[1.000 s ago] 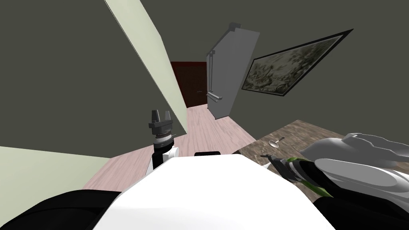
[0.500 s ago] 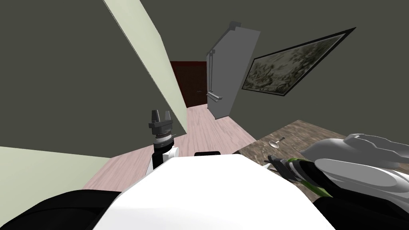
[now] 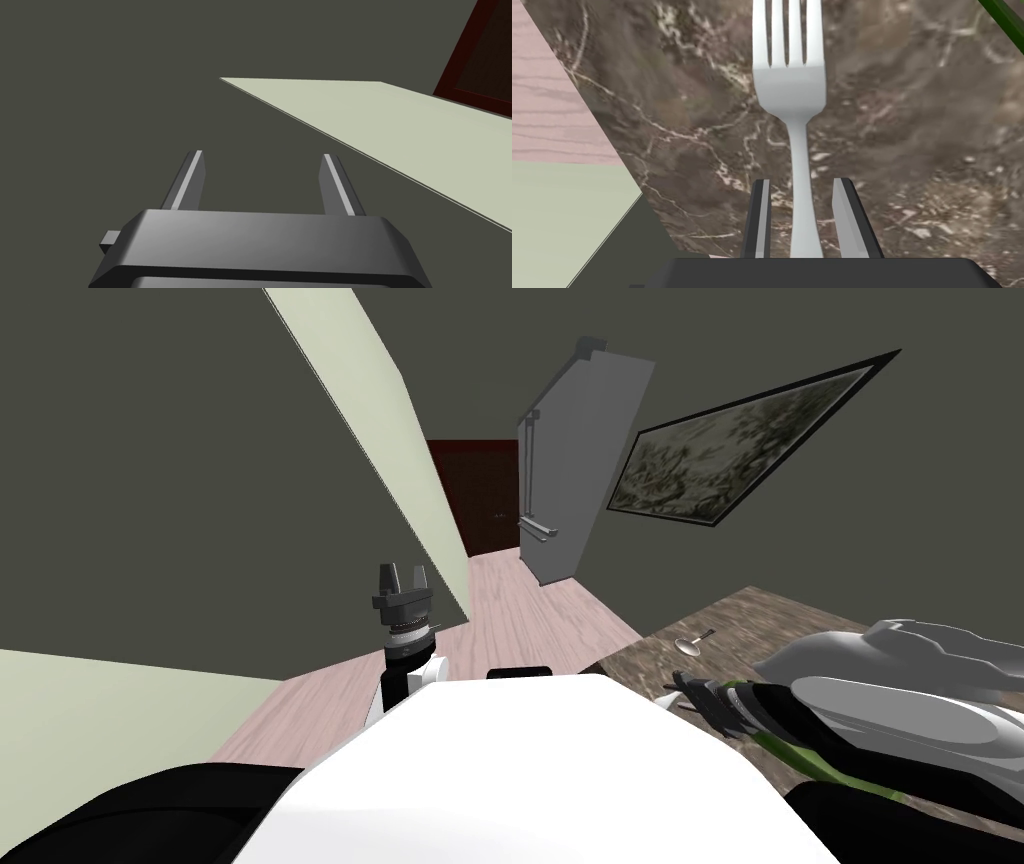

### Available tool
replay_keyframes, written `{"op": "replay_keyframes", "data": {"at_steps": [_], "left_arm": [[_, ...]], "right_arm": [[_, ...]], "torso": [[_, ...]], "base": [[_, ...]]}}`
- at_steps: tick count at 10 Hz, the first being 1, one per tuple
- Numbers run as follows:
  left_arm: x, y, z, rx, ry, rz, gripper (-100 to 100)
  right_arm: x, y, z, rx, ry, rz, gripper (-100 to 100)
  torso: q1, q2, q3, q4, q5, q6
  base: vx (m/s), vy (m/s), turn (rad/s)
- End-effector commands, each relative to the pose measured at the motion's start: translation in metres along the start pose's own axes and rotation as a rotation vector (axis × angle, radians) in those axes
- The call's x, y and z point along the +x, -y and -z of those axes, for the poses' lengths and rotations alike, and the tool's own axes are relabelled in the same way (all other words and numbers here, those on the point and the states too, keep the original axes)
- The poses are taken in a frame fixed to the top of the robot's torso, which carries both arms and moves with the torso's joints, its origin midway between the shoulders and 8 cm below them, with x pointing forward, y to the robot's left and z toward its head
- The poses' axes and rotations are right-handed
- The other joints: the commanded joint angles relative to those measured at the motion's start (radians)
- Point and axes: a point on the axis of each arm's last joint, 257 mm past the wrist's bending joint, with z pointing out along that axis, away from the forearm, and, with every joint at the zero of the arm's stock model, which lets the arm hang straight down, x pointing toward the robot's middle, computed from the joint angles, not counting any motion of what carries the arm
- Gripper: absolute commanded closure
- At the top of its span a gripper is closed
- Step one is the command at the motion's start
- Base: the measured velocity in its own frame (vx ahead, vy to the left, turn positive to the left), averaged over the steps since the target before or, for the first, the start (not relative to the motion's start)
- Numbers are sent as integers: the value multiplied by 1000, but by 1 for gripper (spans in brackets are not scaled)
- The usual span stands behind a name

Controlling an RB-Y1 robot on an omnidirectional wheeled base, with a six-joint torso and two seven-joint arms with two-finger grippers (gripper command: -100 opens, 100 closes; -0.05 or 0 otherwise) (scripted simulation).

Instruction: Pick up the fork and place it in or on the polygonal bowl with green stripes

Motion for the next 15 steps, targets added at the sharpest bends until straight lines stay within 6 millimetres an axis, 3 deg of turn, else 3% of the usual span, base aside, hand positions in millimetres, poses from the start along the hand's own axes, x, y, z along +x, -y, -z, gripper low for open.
{"op": "replay_keyframes", "data": {"at_steps": [1, 6, 7, 8, 10, 13, 15], "left_arm": [[0, 0, 0, 0, 0, 0, 0], [0, 0, 0, 0, 0, 0, 0], [0, 0, 0, 0, 0, 0, 0], [0, 0, 0, 0, 0, 0, 0], [0, 0, 0, 0, 0, 0, 0], [0, 0, 0, 0, 0, 0, 0], [0, 0, 0, 0, 0, 0, 0]], "right_arm": [[5, 3, 4, -2, 2, -2, 100], [16, 12, 12, -1, -1, -5, 100], [16, 12, 13, -2, 1, -5, 0], [14, 30, 16, 40, 3, -26, 100], [14, 54, 24, 91, 7, -50, 100], [16, 69, 30, 120, 10, -62, 100], [20, 92, 41, 163, 14, -79, 100]], "torso": [[0, 0, 0, 0, 0, 0], [-1, -2, -1, 0, 0, 0], [-2, -2, -1, 0, 0, 0], [-2, -3, -2, -1, 0, 0], [-2, 4, 3, 1, 0, 1], [-4, 6, 4, 2, 0, 2], [-7, 8, 5, 3, 0, 2]], "base": [[-47, 33, -2], [-26, 20, 3], [0, 0, 0], [-76, -2, -43], [-156, 4, -19], [-107, -22, 7], [-163, -83, 52]]}}
